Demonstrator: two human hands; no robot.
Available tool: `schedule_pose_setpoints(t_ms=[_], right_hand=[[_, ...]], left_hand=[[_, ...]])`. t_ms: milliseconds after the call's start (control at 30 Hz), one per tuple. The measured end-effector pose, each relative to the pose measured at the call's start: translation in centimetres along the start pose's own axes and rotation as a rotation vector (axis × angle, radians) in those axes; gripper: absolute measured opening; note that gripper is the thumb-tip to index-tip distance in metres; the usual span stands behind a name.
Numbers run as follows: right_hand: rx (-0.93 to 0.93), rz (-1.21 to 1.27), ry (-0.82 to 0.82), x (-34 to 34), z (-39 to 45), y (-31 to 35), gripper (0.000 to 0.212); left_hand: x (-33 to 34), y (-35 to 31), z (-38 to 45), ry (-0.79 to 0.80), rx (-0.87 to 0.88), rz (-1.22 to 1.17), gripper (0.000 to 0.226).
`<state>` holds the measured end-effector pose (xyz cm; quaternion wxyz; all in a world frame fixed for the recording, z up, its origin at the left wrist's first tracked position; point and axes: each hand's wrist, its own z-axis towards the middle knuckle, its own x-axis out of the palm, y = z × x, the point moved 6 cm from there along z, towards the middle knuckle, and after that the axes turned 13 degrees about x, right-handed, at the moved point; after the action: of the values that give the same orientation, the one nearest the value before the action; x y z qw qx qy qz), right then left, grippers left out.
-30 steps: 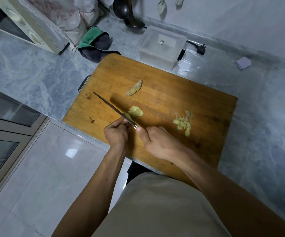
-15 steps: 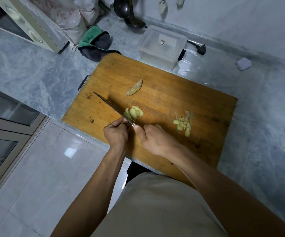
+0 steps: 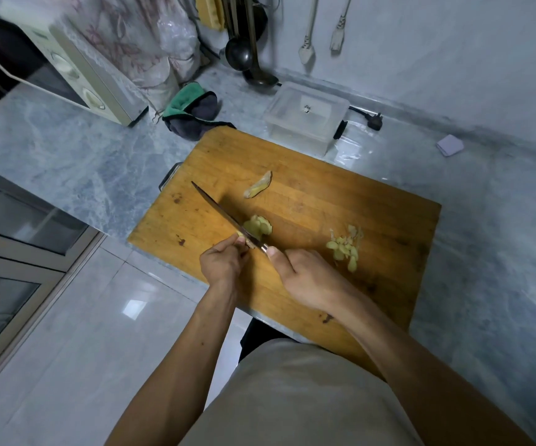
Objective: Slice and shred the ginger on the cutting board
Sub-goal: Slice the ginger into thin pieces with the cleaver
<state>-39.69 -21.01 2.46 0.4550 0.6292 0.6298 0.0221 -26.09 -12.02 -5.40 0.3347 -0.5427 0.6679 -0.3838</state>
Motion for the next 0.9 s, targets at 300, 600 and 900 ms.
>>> schedule_pose_setpoints(t_ms=[300, 600, 900], right_hand=[[-0.051, -0.055, -0.006, -0.14, -0.27, -0.3, 0.06], [-0.034, -0.083, -0.007, -0.04, -0.27, -0.91, 0.059], [-0.003, -0.093, -0.006, 0.27, -0.39, -0.98, 0.055]], left_hand=[[0.19, 0.5, 0.44, 0.01, -0.012, 0.002, 0.016], [0.19, 0.81, 0.91, 0.009, -0.007, 0.017, 0.014], [0.0, 0.72, 0.44, 0.043, 0.138, 0.12, 0.018]])
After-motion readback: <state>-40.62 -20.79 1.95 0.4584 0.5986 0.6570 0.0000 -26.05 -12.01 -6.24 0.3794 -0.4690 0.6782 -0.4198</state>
